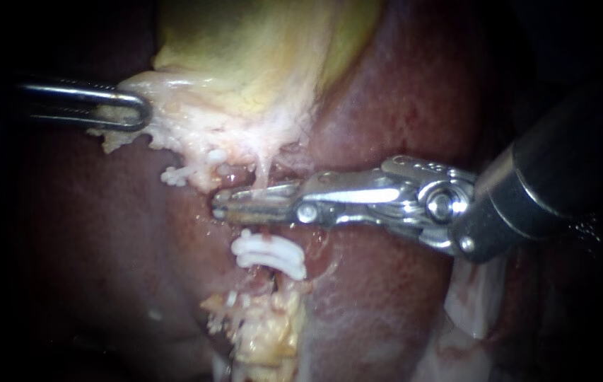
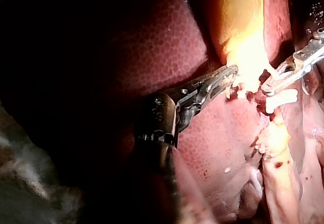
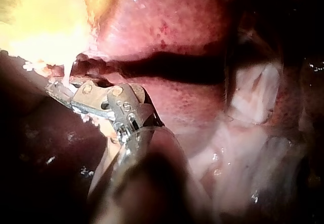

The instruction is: Going back third clip right tube

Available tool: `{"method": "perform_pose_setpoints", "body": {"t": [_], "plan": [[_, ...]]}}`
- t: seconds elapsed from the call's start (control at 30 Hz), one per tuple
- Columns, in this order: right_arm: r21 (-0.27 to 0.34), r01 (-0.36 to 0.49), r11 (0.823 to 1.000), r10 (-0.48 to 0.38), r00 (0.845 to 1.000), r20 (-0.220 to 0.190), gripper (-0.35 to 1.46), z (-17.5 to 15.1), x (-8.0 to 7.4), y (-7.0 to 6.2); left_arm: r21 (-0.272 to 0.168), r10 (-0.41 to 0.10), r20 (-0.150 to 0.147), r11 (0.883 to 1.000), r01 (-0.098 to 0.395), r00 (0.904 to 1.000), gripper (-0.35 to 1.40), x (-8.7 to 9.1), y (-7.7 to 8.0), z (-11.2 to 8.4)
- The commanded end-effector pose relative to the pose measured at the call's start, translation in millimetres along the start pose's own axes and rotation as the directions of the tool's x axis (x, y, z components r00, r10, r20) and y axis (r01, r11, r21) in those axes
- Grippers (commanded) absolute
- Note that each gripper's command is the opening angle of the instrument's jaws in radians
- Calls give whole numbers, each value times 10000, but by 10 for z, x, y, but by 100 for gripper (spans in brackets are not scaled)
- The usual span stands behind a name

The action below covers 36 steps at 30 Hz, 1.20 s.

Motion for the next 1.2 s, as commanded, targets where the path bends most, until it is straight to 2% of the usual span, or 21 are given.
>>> {"method": "perform_pose_setpoints", "body": {"t": [0.03,0.17,0.23,0.37,0.6,0.73,0.83,0.97,1.1,1.2], "plan": [[49,3,10000,-3,10000,-2,-35,1,-1,1,-2,4,0,10000,-4,10000,-35,0,0,0],[639,42,9979,-36,9999,-109,22,9,-5,5,0,4,-1,10000,-4,10000,-35,0,0,0],[766,91,9970,-85,9999,-79,34,13,-9,10,0,5,-1,10000,-5,10000,-35,0,0,1],[795,173,9967,-170,9998,-34,39,16,-16,26,7,10,-4,10000,-10,10000,-35,-1,0,1],[412,155,9990,-143,9995,-290,44,7,-18,60,12,10,-7,10000,-10,10000,-35,-1,2,1],[230,385,9990,-375,9984,-420,45,-2,-18,74,14,10,-8,10000,-10,10000,-35,-2,2,1],[226,442,9988,-432,9982,-423,45,-9,-18,78,14,10,-7,10000,-10,10000,-35,-2,2,1],[265,573,9980,-562,9976,-397,45,-18,-21,78,11,11,-6,10000,-11,10000,-35,-2,2,0],[237,1700,9852,-1689,9847,-421,48,-28,-25,74,10,12,-5,10000,-12,10000,-35,-2,2,0],[151,2098,9776,-2089,9768,-469,48,-39,-28,70,5,14,-3,10000,-14,10000,-35,-2,2,-1]]}}
